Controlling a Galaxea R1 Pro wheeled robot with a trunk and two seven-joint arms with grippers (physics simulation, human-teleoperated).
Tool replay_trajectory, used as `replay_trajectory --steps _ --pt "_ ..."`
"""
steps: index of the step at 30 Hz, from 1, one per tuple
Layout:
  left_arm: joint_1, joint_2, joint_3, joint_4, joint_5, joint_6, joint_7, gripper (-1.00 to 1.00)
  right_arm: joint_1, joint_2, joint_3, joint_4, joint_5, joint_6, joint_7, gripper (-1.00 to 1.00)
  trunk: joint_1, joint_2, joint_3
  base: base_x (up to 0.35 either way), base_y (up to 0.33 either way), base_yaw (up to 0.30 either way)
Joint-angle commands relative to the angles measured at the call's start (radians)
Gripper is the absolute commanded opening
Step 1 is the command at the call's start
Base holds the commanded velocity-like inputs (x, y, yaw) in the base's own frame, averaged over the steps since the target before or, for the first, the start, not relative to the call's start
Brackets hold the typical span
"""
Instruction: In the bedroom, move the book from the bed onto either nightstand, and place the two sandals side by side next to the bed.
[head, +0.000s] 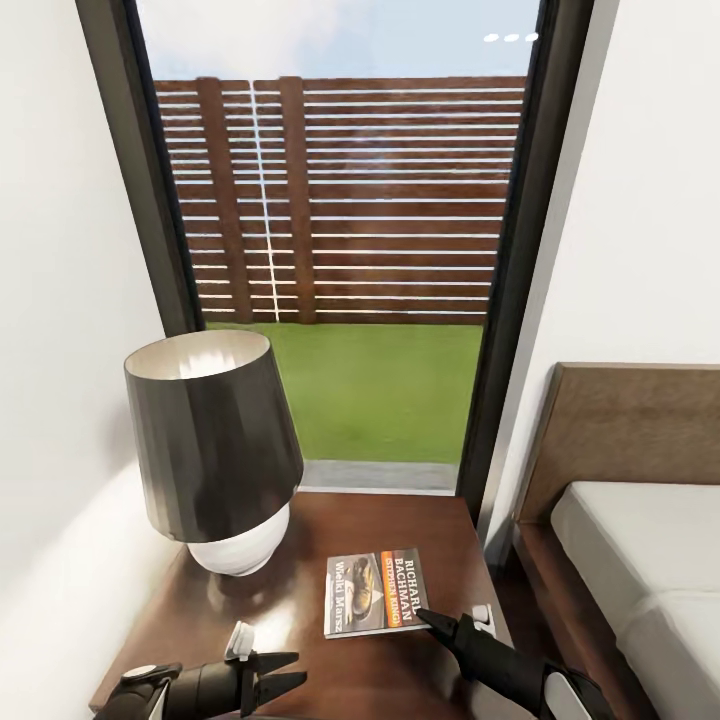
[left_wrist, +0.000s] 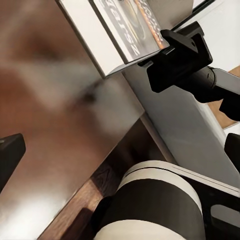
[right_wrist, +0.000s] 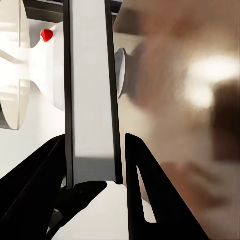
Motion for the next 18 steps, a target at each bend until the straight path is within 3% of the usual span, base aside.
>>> replay_trajectory --steps 1,11,18 --pt "-0.001 -0.001 0.007 -0.001 -0.011 0.011 -0.007 1.00 -0.001 -0.001 0.002 0.000 -0.008 0.005 -0.002 -1.00 0.000 0.000 -0.001 0.000 0.000 0.000" --pt "-0.001 -0.001 0.009 -0.001 -0.011 0.011 -0.008 1.00 -0.001 -0.001 0.004 0.000 -0.008 0.004 -0.002 -1.00 0.000 0.000 -0.001 0.000 0.000 0.000" --pt "-0.001 -0.001 0.009 -0.001 -0.011 0.011 -0.007 1.00 -0.001 -0.001 0.004 0.000 -0.008 0.004 -0.002 -1.00 0.027 -0.049 -0.023 0.000 0.000 0.000"
